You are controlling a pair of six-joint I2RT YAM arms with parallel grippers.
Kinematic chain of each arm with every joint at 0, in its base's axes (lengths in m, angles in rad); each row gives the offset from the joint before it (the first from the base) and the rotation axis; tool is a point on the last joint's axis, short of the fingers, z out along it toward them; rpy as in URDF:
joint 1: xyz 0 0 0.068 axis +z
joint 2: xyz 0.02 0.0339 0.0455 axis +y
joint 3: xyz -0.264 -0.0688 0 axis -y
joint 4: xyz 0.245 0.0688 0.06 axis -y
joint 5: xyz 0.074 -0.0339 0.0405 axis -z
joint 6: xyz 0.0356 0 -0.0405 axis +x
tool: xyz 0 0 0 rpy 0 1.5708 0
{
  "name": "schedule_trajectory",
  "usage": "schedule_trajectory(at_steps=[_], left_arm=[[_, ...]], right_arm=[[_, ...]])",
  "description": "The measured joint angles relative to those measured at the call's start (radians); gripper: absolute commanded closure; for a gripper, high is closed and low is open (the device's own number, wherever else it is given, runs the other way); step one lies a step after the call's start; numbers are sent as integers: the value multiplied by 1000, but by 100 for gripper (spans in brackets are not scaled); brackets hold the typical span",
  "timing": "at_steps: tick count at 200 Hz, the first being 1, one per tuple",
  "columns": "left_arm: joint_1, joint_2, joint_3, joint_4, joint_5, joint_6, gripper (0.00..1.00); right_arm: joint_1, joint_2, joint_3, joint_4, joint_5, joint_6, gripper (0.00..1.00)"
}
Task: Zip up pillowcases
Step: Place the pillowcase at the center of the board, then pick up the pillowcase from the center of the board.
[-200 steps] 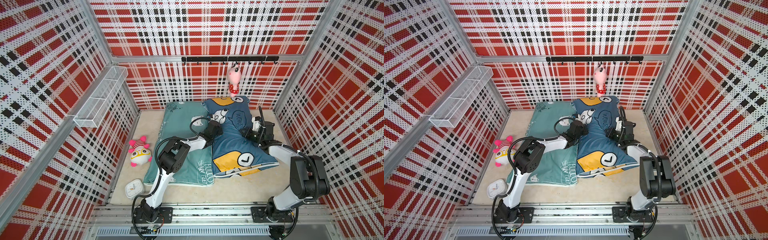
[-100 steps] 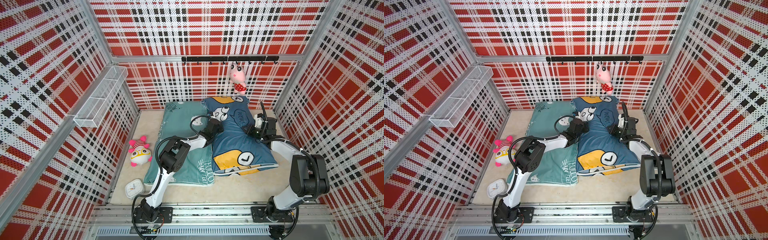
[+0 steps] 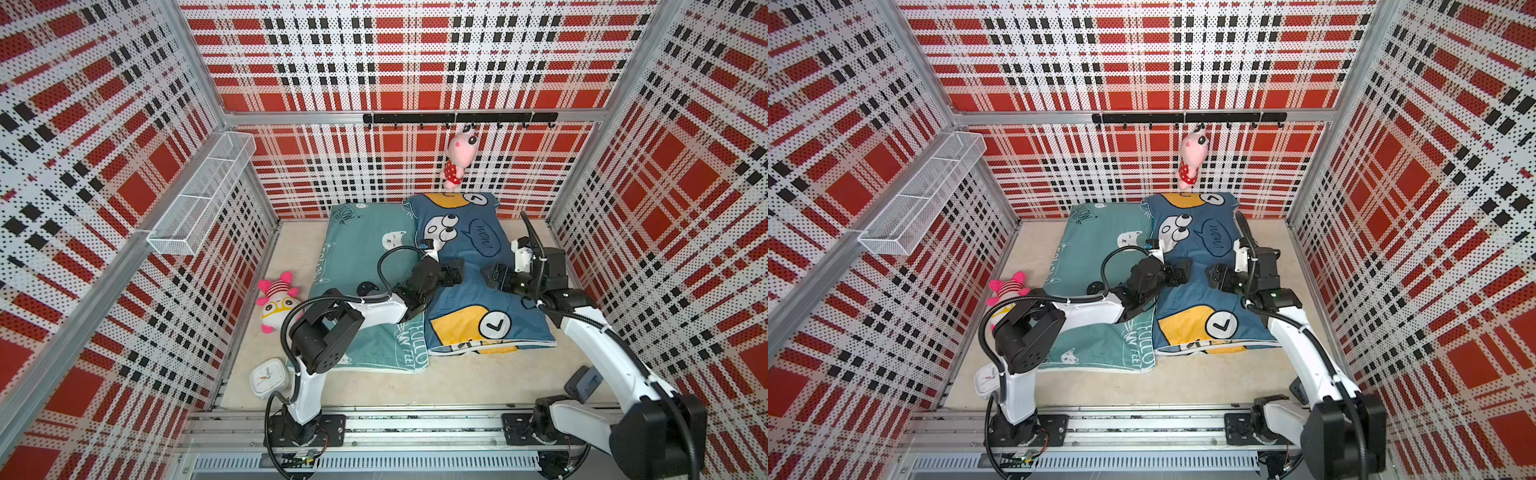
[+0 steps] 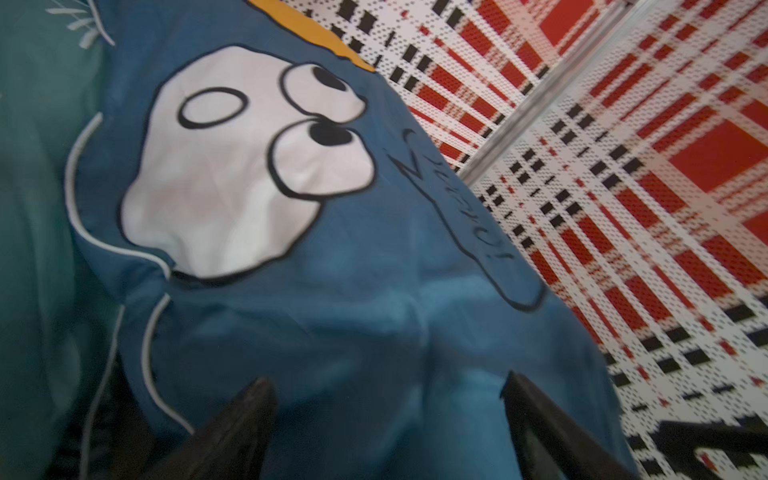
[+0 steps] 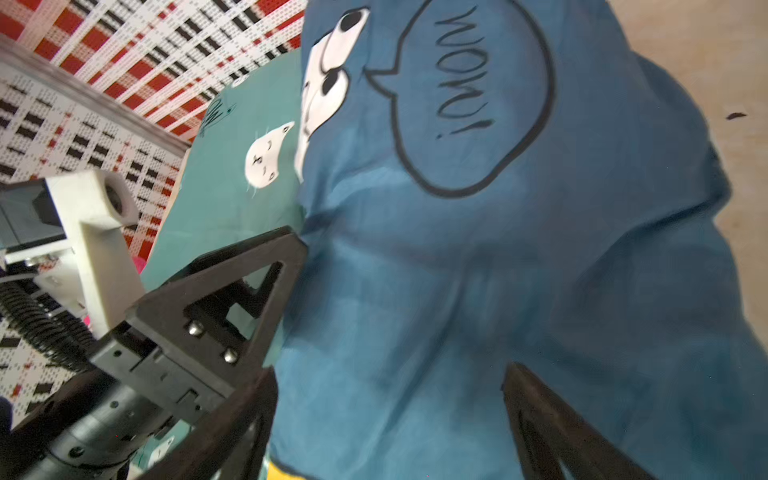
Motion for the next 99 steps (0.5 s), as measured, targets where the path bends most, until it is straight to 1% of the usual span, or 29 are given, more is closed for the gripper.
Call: schedule_trajectory(at_steps=[20,46,63,79,85,94,99], left_arm=[[-37,-89,-101,13,1,-11,10],[-52,-196,-250,21,-1,-52,12],[-53,-233,-330,15,-3,-86,17],[-57,-245,-381,5,9,-124,22],[-59,-249,-394,3,19,-139,24],[-67,-260,-415,2,27,-157,27],[-71,-272,-428,1,31,-169,28]], right_arm=[[116,-62,-29,-39,38,23,19],[260,-74,-85,-14,43,86,22],[300,-59,-156,72,5,140,25],[310,4,-199,135,-27,173,29],[310,32,-206,154,-31,180,34],[309,76,-208,175,-35,184,46],[304,96,-208,187,-39,189,50]])
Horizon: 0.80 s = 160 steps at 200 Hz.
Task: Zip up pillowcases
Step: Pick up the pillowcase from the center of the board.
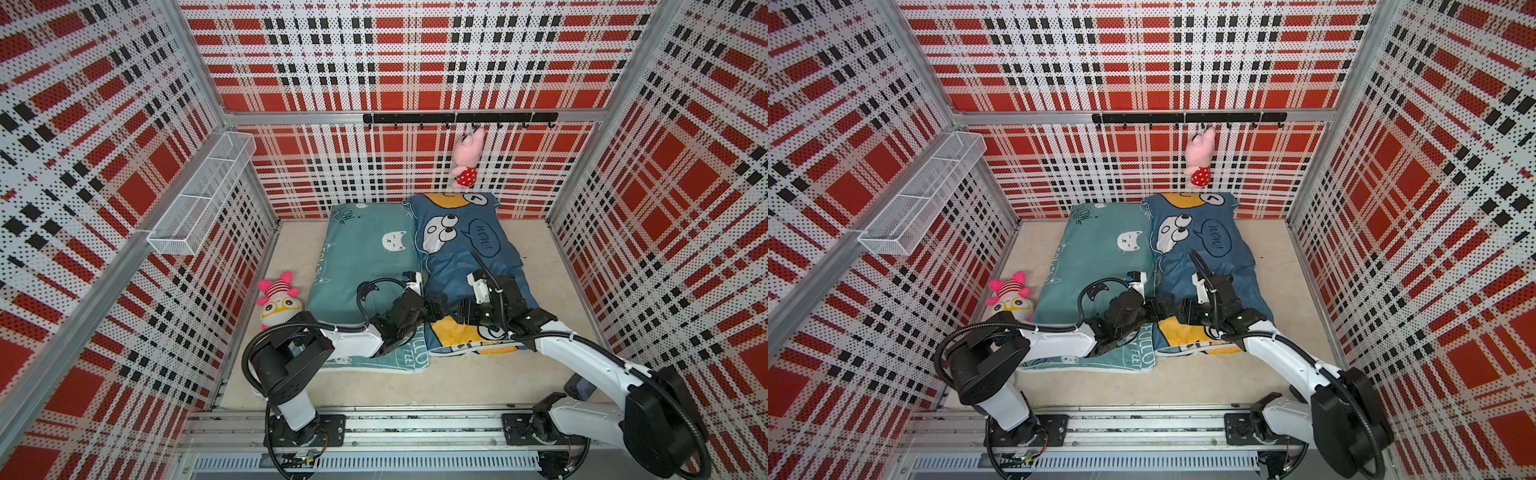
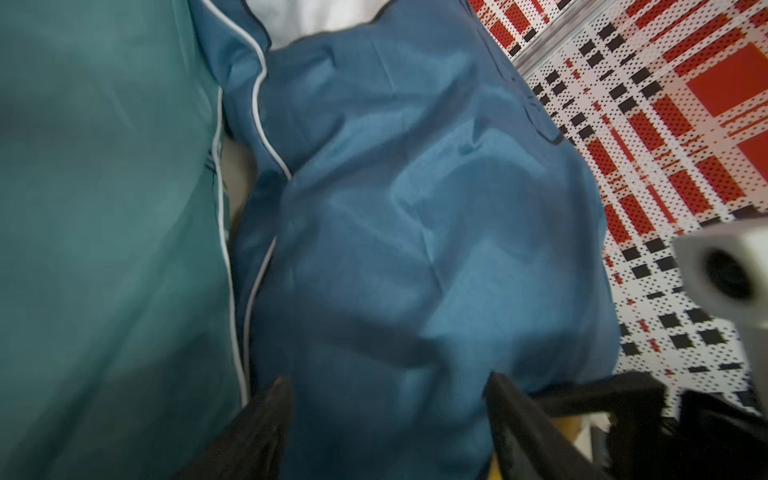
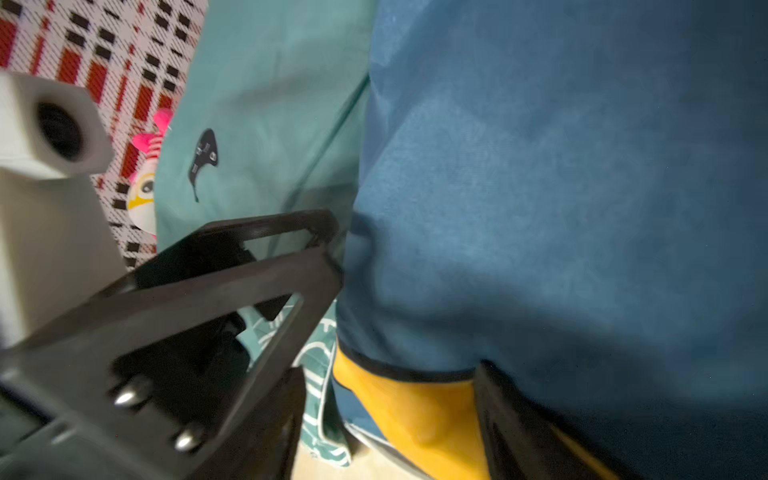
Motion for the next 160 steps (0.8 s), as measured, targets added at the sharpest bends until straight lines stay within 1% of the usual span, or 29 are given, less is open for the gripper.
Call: schedule_trajectory(at_steps=[8,18,45,69,90,118,131,160], left_arm=[[-9,-21,-18,1,5,-15,30],[-23,-53,-39,2,11,-31,30],[-56,-129,-96,45,24,-80,32],[-79,-142,-142,95,43,-126,33],[-94,-140,-178,117,49,-167,36],[-113,-135,-234,184,67,-235,40],[-118,-127,-254,207,73,-272,41],[-134,-96,-274,250,74,-363,47]], right_arm=[[-15,32,2,19,-8,-2,54],[-37,62,4,37,-23,3,54],[-142,119,6,61,-76,-13,54],[-236,173,30,66,-122,-48,56],[-293,220,56,67,-161,-77,56],[-323,241,68,66,-206,-97,57],[-326,243,69,66,-214,-103,57],[-330,249,72,65,-224,-109,58]])
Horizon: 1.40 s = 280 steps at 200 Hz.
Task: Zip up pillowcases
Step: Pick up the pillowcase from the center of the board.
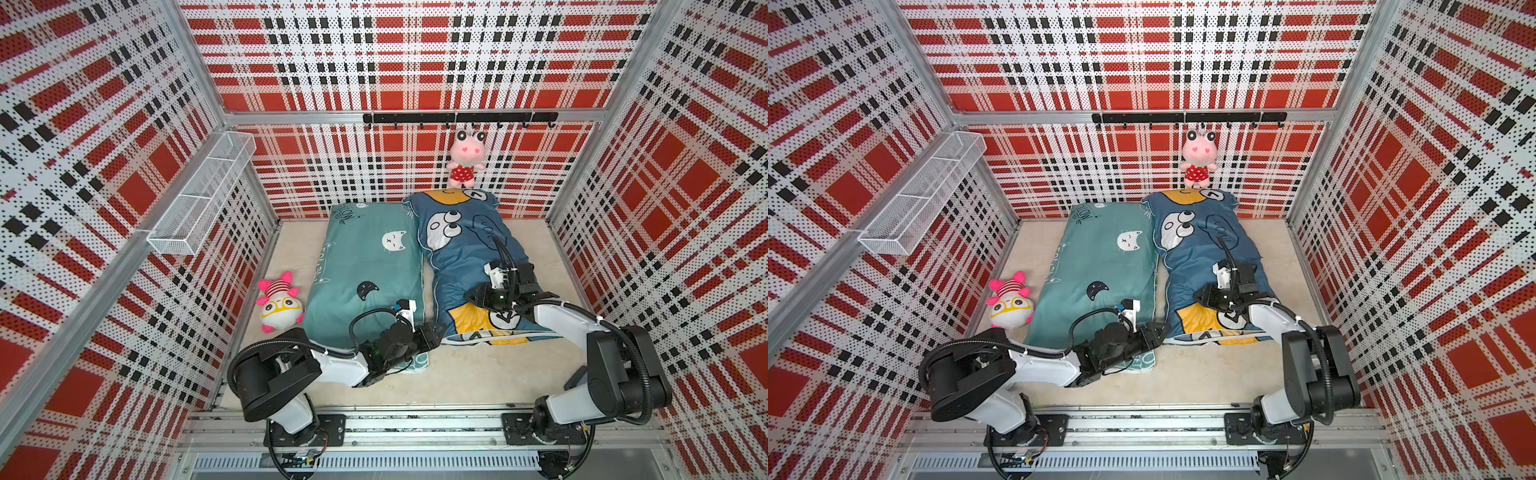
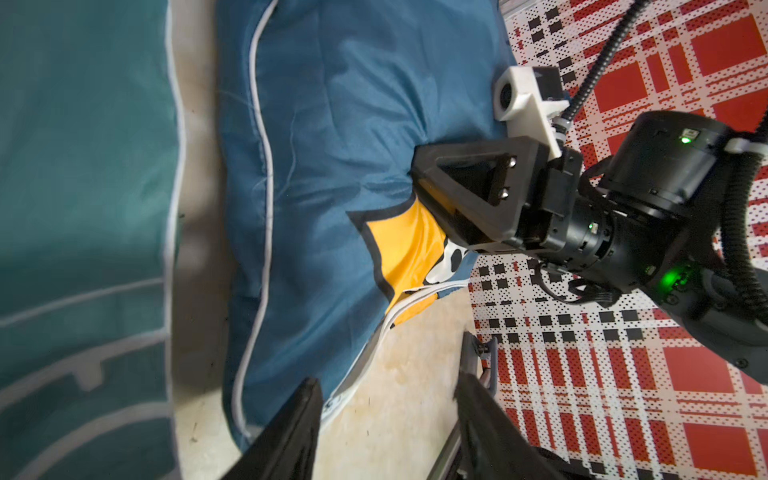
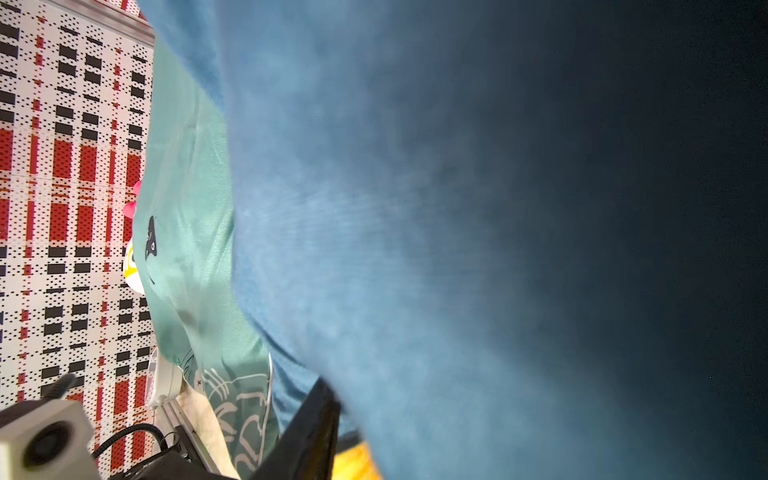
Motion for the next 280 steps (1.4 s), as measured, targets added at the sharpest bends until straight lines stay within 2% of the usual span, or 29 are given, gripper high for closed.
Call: schedule_trajectory(at_steps=[48,68,109,134,204,239,280], left_arm=[[-25,82,-51,106,-27,-158,52],[-34,120,-55,143,-43,-206,49],[-48,179,-57,207,-67,-282,31],[-70,187,-75,227,-89,-320,31],[-76,277,-80,301,-146,-380,45],[-72,313,-52,322,-151,-385,47],[-57,330,-35,349,-156,-387,65]], right_arm=[[-10,0,0,0,-13,-4,58],[-12,0,0,-1,-15,-6,58],[-14,0,0,-1,-17,-11,58],[-17,-1,0,-3,-19,-18,59],[-26,-8,0,-8,-26,-27,58],[-26,-14,0,-12,-26,-26,58],[-26,-14,-3,-12,-28,-28,58]])
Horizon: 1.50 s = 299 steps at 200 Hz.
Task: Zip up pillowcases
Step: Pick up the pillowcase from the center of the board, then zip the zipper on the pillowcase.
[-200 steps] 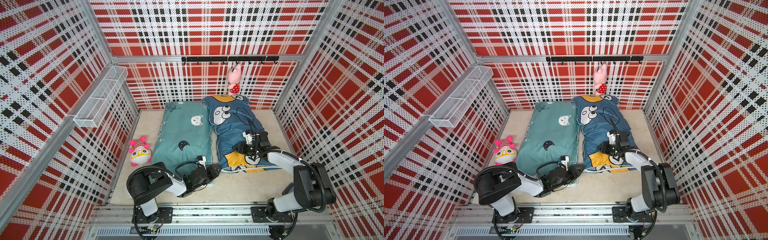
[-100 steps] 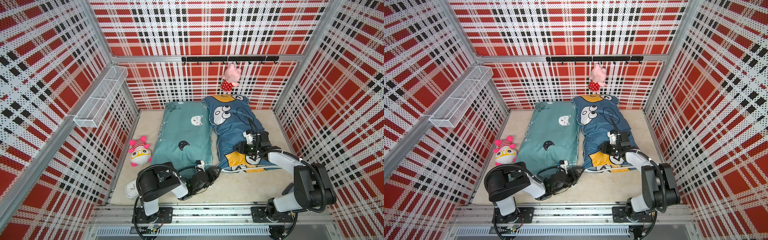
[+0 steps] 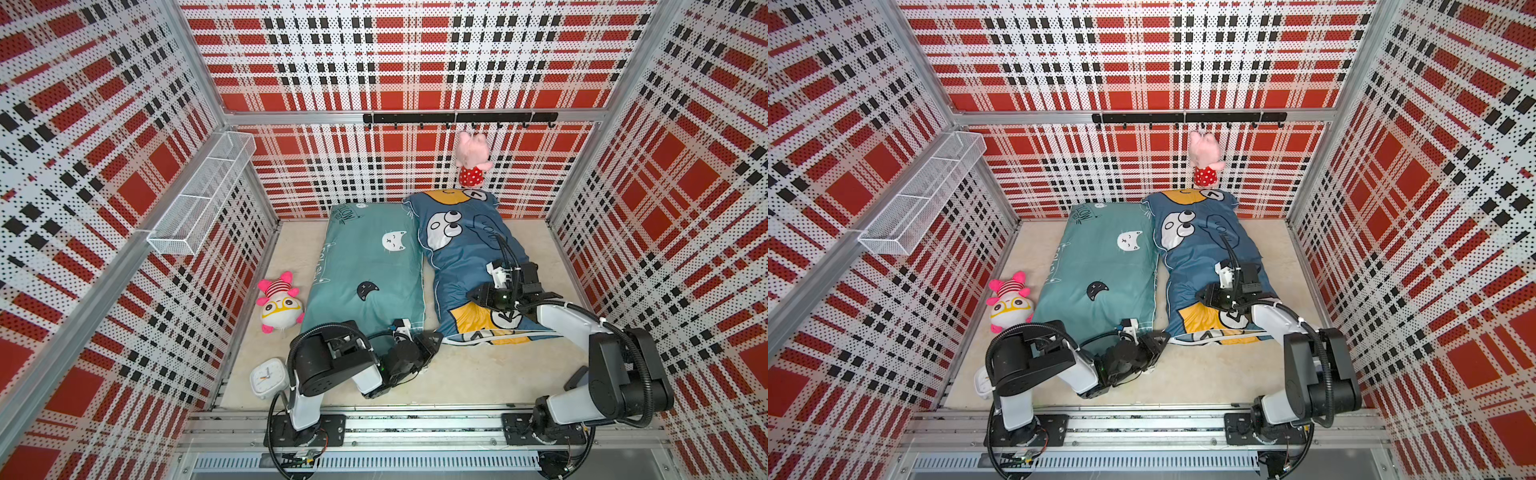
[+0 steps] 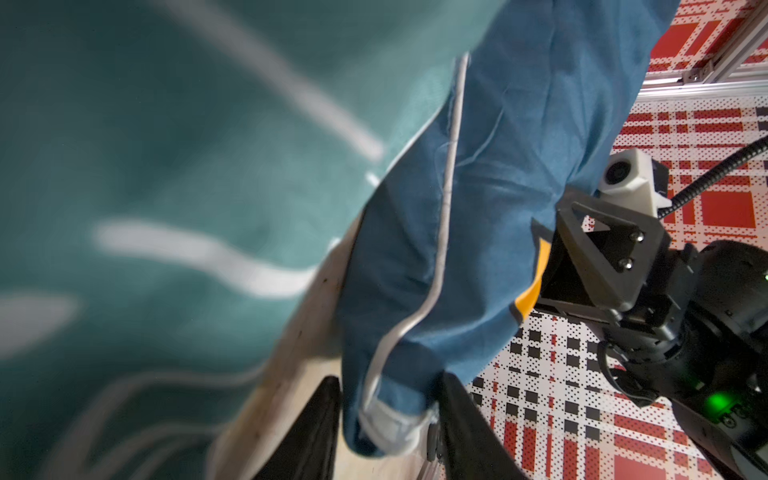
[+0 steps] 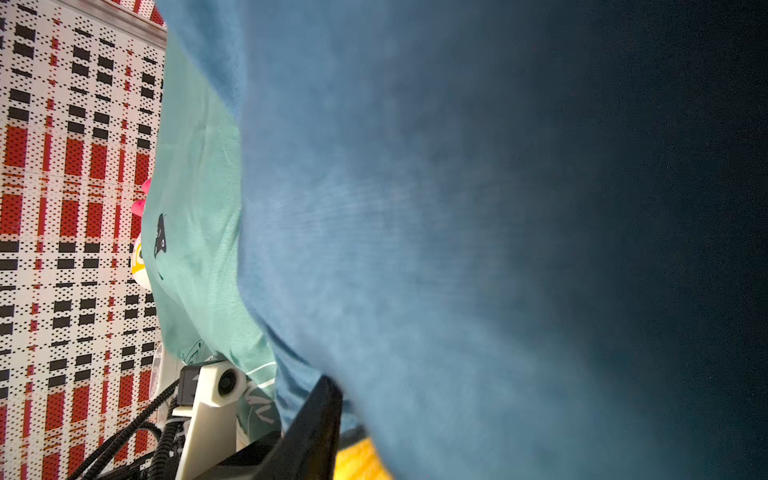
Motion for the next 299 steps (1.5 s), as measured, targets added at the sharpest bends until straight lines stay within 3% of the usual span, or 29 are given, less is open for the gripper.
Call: schedule_trajectory(at_steps=[23,52,88,136,177,230,299], left_arm=[[5,4,6,7,-2,-2,79],[17,16,24,10,1,5,95],[40,21,32,16,17,12,100],[41,21,56,17,52,80,100],[42,21,66,101,126,141,100],[11,21,26,214,172,155,100],[-4,21,-8,298,188,134,100]], right_arm=[[0,-1,-1,0,-1,-2,57],[-1,-13,-2,-9,-26,-20,41],[-8,-93,-2,-109,-55,-63,38],[-14,-353,-115,-241,-118,-73,45],[9,-528,-176,-350,-187,-43,58],[139,-568,-285,-269,-272,74,71],[145,-575,-401,-100,-303,190,79]])
